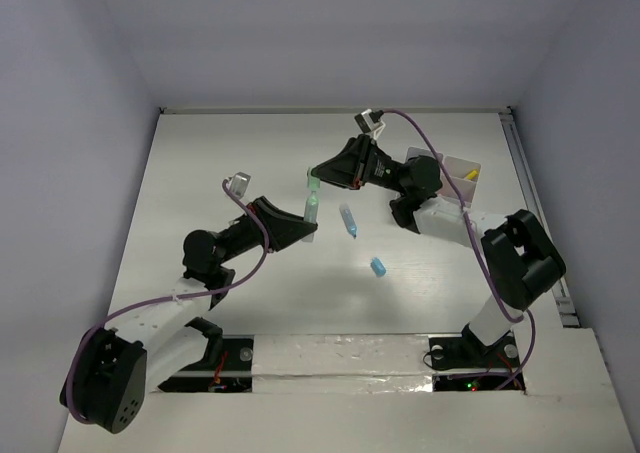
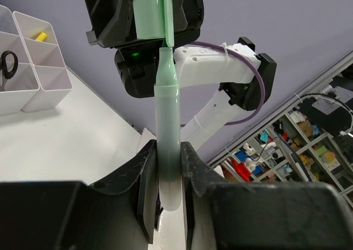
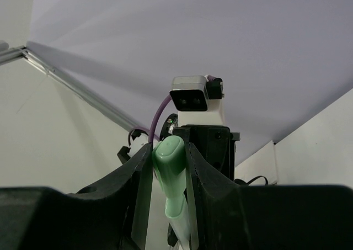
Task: Sort the stationery into containers
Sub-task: Close the pen cap on the pen.
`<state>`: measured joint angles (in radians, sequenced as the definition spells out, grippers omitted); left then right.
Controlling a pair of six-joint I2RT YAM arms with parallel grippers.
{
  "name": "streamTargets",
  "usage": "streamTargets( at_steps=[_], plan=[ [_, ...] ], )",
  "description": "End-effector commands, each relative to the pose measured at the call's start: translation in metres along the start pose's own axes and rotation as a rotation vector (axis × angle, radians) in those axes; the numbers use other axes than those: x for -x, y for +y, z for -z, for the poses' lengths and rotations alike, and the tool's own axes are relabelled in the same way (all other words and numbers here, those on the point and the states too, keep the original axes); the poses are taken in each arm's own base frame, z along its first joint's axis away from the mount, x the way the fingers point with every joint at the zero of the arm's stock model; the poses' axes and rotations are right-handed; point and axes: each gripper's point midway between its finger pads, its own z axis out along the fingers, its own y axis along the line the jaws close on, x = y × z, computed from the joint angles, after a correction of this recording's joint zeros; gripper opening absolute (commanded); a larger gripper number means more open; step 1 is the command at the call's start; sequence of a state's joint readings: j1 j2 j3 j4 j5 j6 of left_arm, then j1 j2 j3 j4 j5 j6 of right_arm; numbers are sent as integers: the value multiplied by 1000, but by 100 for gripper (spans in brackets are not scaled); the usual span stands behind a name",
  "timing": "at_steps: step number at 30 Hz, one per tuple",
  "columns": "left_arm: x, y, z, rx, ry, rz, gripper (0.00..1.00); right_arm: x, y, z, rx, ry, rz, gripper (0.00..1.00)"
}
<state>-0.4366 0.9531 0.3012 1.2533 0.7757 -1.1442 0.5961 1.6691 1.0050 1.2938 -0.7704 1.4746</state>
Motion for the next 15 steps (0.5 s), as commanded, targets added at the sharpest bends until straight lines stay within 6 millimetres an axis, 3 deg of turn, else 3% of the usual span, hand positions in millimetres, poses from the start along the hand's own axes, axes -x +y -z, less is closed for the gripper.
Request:
streamTargets(
  at_steps=[1, 7, 15],
  plan=[
    [10, -19, 2, -81, -42, -68, 0, -16, 89, 8, 344, 12, 358, 4],
    [16, -35, 1, -159, -73, -38, 0, -29, 100, 3, 385, 50, 423, 4],
    [23, -46, 3, -195, -108, -57, 0, -29, 107, 6, 390, 28, 444, 4]
  ],
)
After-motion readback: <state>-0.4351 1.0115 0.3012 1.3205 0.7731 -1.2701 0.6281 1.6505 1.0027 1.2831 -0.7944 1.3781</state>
